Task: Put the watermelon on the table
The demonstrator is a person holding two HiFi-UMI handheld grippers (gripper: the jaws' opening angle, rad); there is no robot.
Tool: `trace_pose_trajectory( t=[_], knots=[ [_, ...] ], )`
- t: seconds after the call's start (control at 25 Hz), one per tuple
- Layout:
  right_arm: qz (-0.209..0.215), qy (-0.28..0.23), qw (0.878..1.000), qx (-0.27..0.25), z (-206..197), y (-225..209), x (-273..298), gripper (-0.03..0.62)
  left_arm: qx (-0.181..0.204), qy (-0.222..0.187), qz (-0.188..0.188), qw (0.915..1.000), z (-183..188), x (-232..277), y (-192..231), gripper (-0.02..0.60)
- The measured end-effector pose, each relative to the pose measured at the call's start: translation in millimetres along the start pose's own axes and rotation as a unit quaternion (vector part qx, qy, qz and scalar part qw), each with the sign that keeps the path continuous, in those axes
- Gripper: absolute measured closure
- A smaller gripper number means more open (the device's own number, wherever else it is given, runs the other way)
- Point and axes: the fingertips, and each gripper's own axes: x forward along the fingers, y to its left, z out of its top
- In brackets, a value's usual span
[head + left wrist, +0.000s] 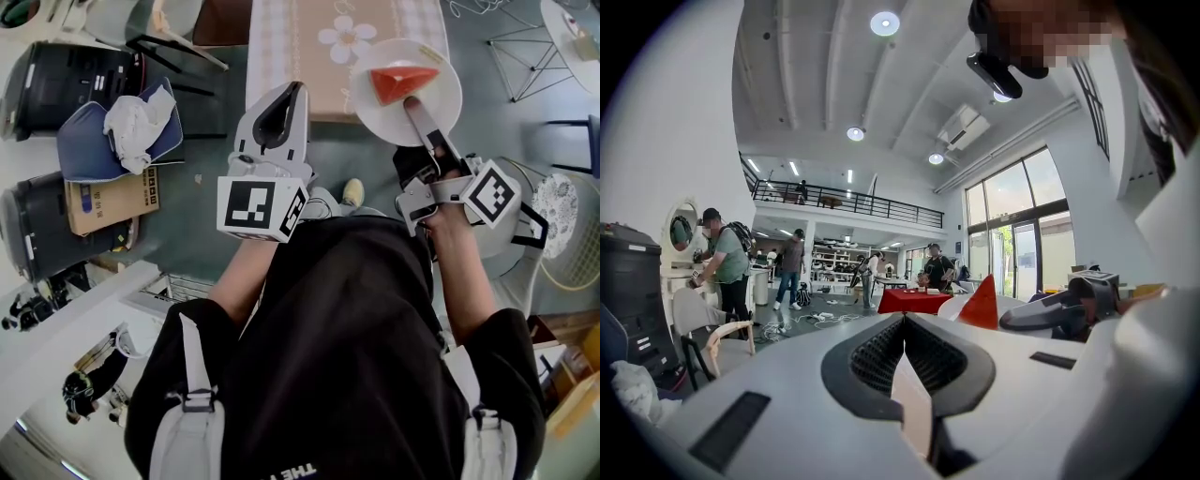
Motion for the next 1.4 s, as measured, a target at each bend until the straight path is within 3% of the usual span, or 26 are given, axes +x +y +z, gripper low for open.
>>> trace_pose_trajectory(
  t=[1.4],
  knots=[
    [0.011,0.004,1.0,0.0,-1.6,6.1,-6.6,0.569,0.006,-0.002,-0.011,0.9999,1.9,-5.2,-20.9,0.569]
  ],
)
